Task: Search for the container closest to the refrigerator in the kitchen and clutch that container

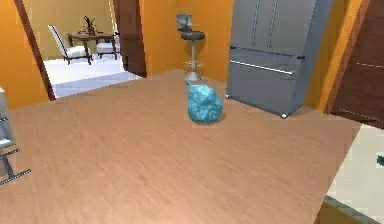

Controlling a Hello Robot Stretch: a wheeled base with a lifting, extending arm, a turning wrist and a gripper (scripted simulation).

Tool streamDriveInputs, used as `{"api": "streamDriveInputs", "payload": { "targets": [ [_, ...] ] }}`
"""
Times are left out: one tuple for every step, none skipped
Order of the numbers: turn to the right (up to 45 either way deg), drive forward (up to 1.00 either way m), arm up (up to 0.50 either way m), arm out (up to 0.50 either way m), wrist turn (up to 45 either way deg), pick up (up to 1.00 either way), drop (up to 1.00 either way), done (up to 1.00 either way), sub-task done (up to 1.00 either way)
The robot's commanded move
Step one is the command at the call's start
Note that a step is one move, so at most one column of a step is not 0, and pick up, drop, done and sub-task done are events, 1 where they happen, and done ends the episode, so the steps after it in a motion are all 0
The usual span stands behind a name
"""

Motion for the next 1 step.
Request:
{"api": "streamDriveInputs", "payload": {
  "targets": [
    [18.0,0.00,0.00,0.00,0.0,0.00,0.00,0.00,0.00]
  ]
}}
